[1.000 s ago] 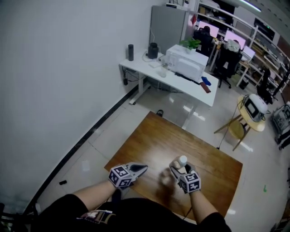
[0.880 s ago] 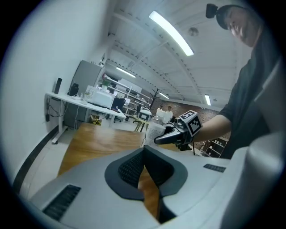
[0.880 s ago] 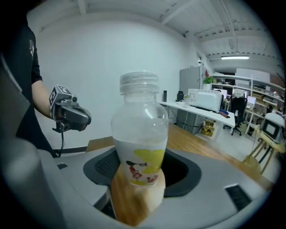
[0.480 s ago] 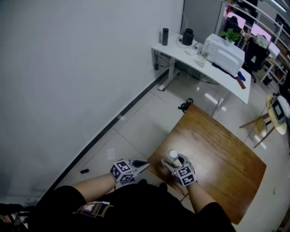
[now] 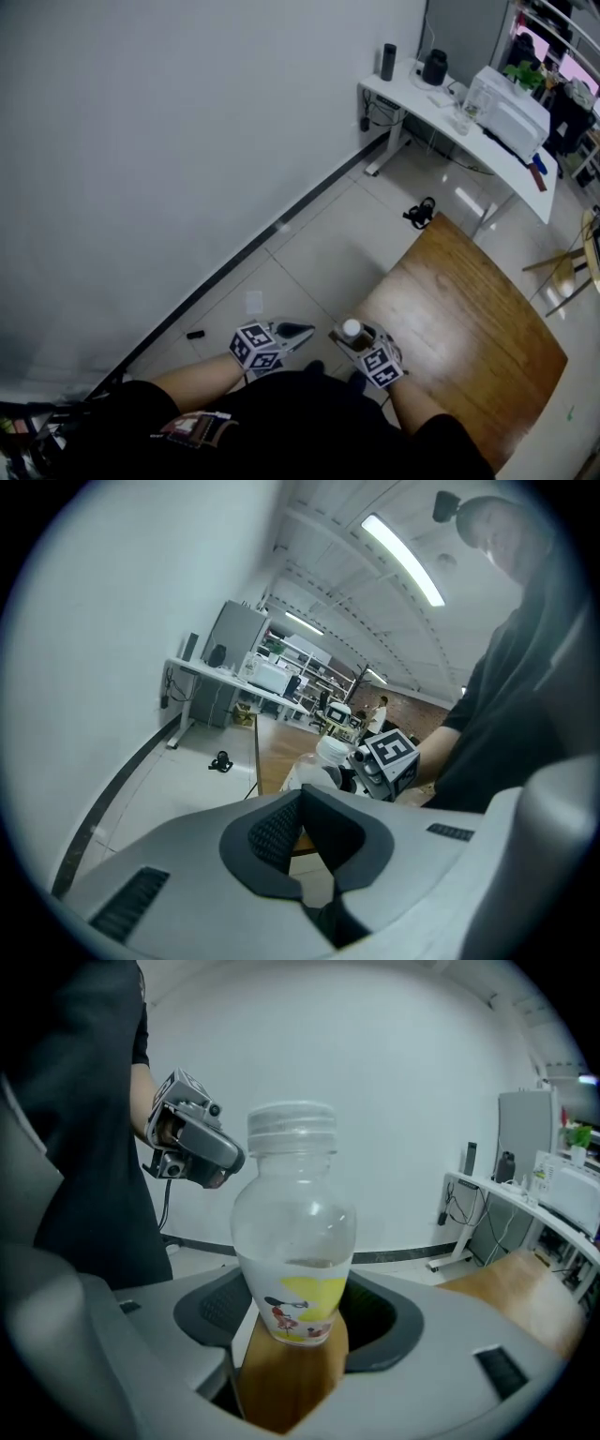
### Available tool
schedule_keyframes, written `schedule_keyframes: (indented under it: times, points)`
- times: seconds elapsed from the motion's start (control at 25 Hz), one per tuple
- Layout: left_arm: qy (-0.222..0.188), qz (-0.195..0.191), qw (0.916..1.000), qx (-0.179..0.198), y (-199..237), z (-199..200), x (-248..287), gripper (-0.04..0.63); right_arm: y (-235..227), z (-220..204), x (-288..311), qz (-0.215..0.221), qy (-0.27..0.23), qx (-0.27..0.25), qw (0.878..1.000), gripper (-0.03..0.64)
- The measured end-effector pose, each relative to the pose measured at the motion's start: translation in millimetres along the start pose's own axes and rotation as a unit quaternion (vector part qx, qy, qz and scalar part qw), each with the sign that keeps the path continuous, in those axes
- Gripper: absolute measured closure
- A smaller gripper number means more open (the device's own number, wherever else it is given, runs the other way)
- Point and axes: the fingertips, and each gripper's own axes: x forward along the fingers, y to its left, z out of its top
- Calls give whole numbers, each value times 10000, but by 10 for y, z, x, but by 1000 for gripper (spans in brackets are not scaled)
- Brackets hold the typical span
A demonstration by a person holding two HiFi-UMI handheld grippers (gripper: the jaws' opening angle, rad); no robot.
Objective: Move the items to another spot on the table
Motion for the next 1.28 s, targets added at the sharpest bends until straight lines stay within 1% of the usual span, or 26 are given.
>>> schedule_keyframes:
  times: [0.24,0.36,0.48,0.52,0.64,0.76,0.88,0.92,0.96,1.0,1.04,1.08,1.12,1.16,1.28]
  points:
    - [23,-233,9997,57,-32,-12,-58,594,16,-32,-48,-85,81,81,9999,310]
    - [21,-330,9994,71,-66,-1,-43,594,39,-76,-48,-155,267,29,9995,296]
    - [-6,-477,9989,16,-139,4,18,594,91,-201,-51,-61,537,-49,9985,233]
    - [-9,-560,9984,19,-195,10,52,594,87,-248,-90,-73,573,15,9983,232]
    - [14,-910,9957,160,-497,20,160,594,16,-385,-365,-294,561,370,9973,232]
    - [159,-1368,9895,436,-907,-9,300,594,-109,-604,-827,-593,599,791,9933,232]
    - [299,-1782,9812,680,-1292,-43,537,594,-294,-808,-1441,-873,291,1444,9852,238]
    - [308,-1878,9789,743,-1438,-46,632,594,-355,-875,-1682,-972,99,1686,9808,246]
    - [302,-1943,9773,793,-1605,-38,736,594,-416,-949,-1944,-1080,-123,1913,9755,274]
    - [283,-1976,9764,830,-1790,-22,852,594,-476,-1027,-2222,-1185,-368,2131,9691,323]
    - [252,-1981,9761,856,-1986,-5,983,594,-528,-1103,-2509,-1258,-617,2352,9618,409]
    - [210,-1971,9764,862,-2191,3,1128,594,-557,-1173,-2800,-1281,-842,2540,9550,433]
    - [149,-1957,9769,840,-2409,4,1280,594,-553,-1242,-3092,-1262,-1007,2648,9507,461]
    - [55,-1952,9776,785,-2639,9,1433,594,-518,-1311,-3387,-1224,-1107,2652,9500,474]
    - [-362,-2010,9777,483,-3323,148,1861,594,-378,-1566,-4231,-1105,-1193,2264,9604,517]
